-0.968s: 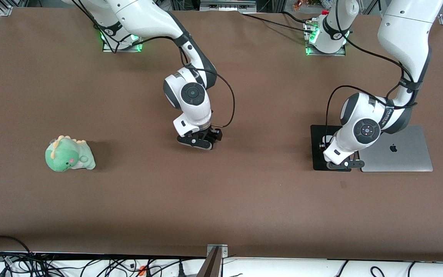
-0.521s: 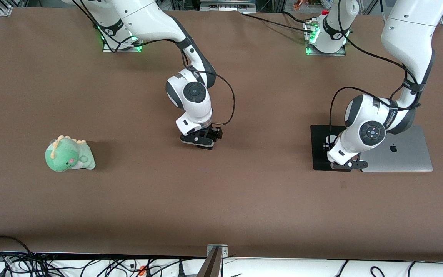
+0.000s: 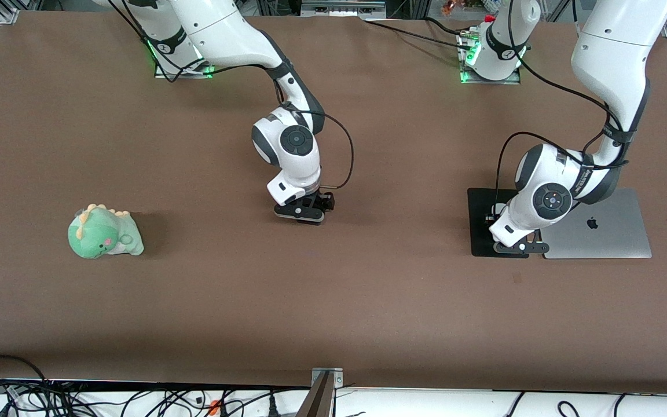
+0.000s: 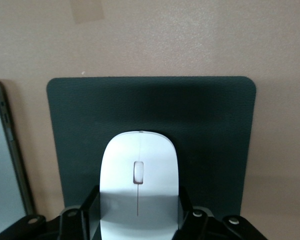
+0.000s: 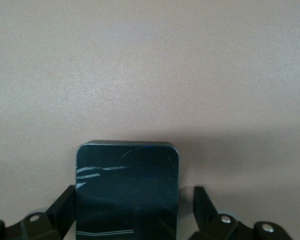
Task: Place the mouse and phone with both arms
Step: 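Lower the mouse onto the pad while the right gripper grasps the phone, then release the mouse while the right gripper carries the phone toward the toy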
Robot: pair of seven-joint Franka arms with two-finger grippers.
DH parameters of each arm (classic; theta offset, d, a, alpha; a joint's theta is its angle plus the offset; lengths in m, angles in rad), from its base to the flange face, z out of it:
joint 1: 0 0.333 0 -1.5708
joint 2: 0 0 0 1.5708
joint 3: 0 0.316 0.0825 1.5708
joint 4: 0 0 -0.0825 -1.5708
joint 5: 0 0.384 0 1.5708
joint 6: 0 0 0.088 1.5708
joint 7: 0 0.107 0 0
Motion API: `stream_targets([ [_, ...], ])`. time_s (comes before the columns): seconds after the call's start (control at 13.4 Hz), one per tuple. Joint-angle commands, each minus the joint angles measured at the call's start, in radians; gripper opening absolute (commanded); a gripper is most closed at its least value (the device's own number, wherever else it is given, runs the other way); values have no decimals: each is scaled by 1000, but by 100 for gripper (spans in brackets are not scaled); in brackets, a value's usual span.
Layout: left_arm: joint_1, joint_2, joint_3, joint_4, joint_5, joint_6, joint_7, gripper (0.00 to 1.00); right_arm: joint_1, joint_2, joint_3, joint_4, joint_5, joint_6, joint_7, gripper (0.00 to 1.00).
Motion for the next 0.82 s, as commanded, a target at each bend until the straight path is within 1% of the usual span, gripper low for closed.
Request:
stream_targets([
  [0.0,15,8,-13,-25,28,48,7,40,11,1,-12,-12,-14,22,-11,76],
  [0.07,15,10,-13,-25,28,48,7,42,10,1,-12,-10,-12,16,-23,56],
  [0.15,15,10,-13,-25,28,48,7,43,7,-1,-10,-6,-11,14,-40,42],
  [0.22,15,10,-13,-23,28,48,7,47,0,-4,-10,-1,-11,4,-42,36],
  [0.3,17,10,-13,-23,28,47,7,69,-6,-7,-12,8,-11,-24,-60,29],
  [0.37,17,7,-13,-22,26,47,2,100,-18,-12,-13,31,-6,-74,-112,25],
  [0.6,32,-16,-16,-14,12,35,-9,100,-87,-42,-12,88,9,-247,-278,17],
  [0.74,32,-45,-22,-8,3,25,-13,100,-147,-77,-10,91,49,-301,-418,14],
])
